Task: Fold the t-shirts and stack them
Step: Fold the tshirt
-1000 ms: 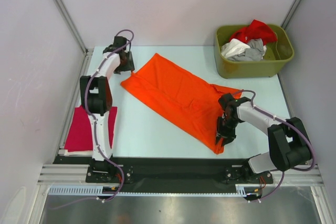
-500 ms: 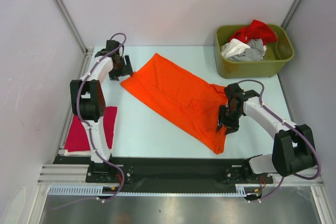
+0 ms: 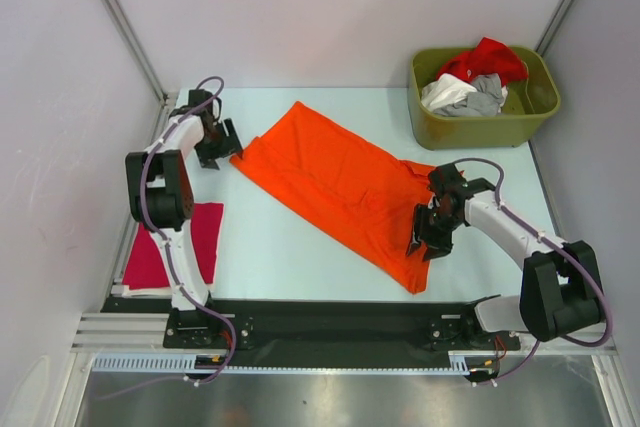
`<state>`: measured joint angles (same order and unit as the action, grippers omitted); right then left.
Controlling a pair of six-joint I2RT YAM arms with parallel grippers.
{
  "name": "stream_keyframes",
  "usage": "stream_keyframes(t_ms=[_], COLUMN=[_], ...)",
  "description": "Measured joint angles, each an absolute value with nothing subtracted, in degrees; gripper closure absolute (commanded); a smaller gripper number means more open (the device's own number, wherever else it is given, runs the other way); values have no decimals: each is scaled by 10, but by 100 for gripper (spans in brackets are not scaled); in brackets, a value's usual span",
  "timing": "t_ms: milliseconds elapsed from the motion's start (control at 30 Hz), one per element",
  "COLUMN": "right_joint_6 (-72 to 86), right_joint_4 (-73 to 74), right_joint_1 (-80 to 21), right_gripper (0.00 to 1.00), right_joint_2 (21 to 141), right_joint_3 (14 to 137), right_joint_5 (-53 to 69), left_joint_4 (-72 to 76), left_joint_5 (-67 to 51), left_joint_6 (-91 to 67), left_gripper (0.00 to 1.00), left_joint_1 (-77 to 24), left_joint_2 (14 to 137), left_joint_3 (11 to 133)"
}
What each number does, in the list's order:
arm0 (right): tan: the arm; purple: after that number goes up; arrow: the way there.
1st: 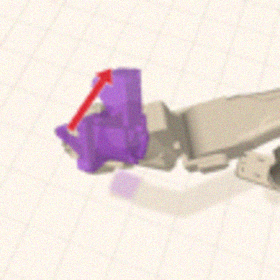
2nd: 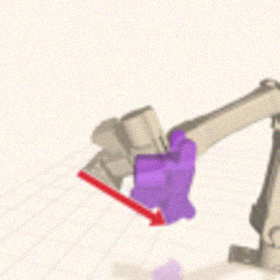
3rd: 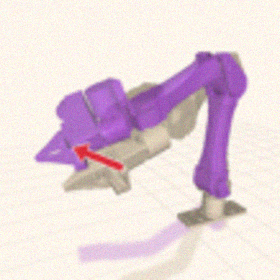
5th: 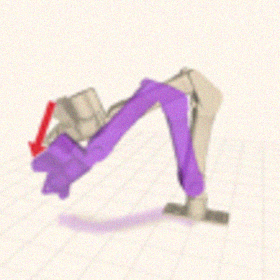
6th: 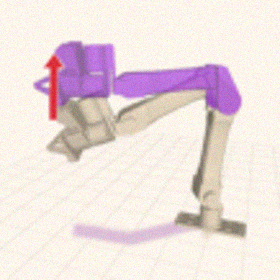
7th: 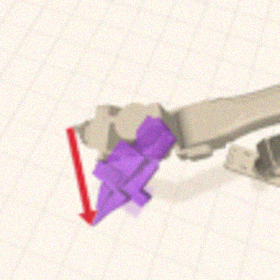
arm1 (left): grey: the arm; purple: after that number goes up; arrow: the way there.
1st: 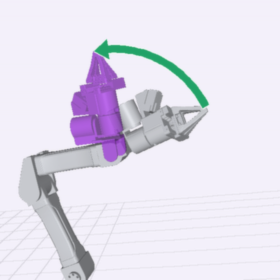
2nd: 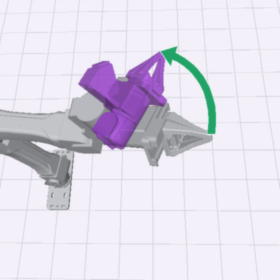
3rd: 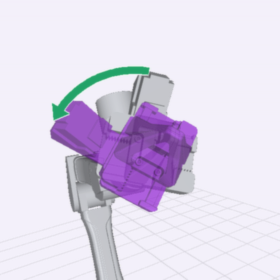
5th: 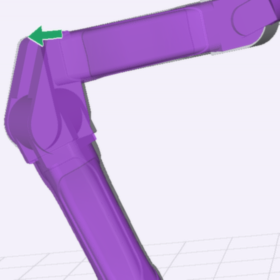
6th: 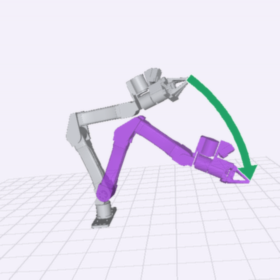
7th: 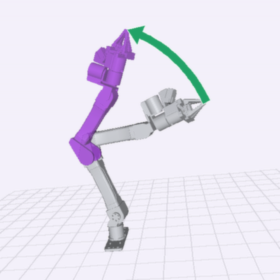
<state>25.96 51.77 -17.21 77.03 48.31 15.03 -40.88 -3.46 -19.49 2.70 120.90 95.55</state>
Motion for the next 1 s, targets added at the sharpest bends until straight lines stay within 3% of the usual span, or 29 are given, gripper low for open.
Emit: stream_keyframes(t_ms=[433,533,567,1000], right_joint_6=[270,272,274,298], right_joint_4=[505,503,502,476], right_joint_1=[-150,-164,-171,-224], right_gripper=[45,46,46,59], right_joint_2=[758,755,755,772], right_joint_3=[441,414,406,377], right_joint_5=[182,191,193,193], left_joint_4=[-377,-373,-372,-370], left_joint_5=[-59,-65,-67,-80], left_joint_6=[-194,-193,-191,-189], left_gripper=[67,85,98,100], left_joint_1=[30,32,33,39], left_joint_2=[1246,1249,1251,1253], left_joint_3=[956,957,959,961])
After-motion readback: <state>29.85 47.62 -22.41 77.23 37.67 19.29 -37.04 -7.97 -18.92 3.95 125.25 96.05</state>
